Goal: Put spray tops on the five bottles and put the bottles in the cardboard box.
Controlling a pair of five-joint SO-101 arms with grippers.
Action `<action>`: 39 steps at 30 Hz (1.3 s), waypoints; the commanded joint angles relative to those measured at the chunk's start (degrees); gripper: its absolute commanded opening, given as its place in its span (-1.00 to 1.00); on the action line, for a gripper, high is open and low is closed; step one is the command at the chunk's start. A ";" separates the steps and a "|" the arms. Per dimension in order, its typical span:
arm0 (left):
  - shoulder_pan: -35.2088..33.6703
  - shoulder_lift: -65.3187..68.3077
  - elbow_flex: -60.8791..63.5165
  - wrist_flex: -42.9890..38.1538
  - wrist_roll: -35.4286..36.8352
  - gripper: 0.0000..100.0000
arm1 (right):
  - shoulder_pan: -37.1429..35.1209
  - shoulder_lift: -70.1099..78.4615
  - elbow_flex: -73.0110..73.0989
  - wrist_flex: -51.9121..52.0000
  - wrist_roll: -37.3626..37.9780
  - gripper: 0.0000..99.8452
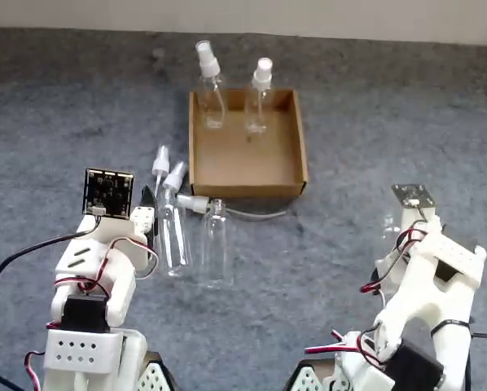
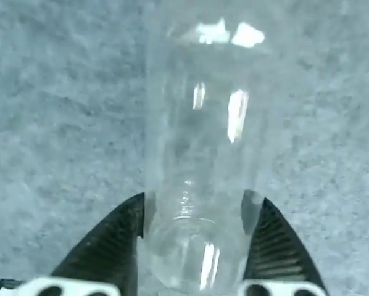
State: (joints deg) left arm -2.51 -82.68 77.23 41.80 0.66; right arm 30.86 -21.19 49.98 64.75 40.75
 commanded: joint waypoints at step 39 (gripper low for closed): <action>-0.31 0.13 -1.45 -1.14 -0.53 -0.89 | -8.84 32.92 -39.69 10.86 -14.15 -0.93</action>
State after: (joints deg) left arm -2.51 -82.68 77.23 41.80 0.66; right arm 23.38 12.84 13.67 74.86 26.68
